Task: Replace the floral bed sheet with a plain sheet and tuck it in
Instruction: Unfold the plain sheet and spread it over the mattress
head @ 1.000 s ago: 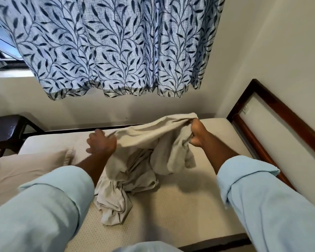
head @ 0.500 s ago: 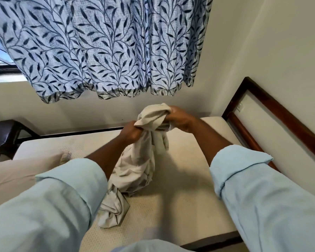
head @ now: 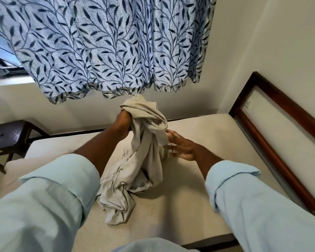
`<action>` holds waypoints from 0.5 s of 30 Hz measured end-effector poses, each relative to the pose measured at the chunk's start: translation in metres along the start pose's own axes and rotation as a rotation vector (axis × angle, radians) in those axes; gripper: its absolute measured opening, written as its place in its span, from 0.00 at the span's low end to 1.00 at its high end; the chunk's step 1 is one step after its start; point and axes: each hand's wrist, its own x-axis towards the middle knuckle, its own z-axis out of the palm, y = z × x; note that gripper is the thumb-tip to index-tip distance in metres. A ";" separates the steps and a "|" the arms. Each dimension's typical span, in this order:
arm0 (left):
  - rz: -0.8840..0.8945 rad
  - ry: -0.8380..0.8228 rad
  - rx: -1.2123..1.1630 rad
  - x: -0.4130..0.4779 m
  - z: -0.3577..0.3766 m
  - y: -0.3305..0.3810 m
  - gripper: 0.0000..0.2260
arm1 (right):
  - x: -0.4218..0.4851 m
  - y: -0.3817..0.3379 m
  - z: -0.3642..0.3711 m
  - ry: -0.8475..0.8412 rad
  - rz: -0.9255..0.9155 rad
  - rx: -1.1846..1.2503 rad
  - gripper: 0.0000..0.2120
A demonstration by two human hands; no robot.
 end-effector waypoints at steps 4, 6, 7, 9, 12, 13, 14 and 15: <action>-0.008 0.085 -0.172 0.008 -0.015 0.003 0.24 | 0.004 0.002 0.016 0.080 0.162 -0.517 0.61; -0.006 0.080 -0.189 0.008 -0.018 0.004 0.24 | 0.013 0.008 0.024 0.151 0.177 -0.587 0.66; -0.005 0.081 -0.192 0.008 -0.018 0.007 0.23 | 0.020 0.009 0.028 0.195 0.155 -0.556 0.65; 0.000 0.094 -0.200 0.006 -0.018 0.011 0.22 | 0.026 0.010 0.040 0.214 0.106 -0.478 0.53; 0.007 0.072 -0.228 0.006 -0.017 0.020 0.24 | 0.031 0.009 0.058 0.174 0.106 -0.511 0.35; -0.007 0.072 -0.224 0.006 -0.018 0.024 0.24 | 0.035 0.008 0.061 0.184 0.116 -0.525 0.32; -0.025 0.079 -0.225 0.008 -0.019 0.026 0.25 | 0.036 0.007 0.063 0.196 0.125 -0.543 0.28; -0.047 0.104 -0.222 0.008 -0.021 0.029 0.25 | 0.039 0.007 0.061 0.209 0.118 -0.578 0.26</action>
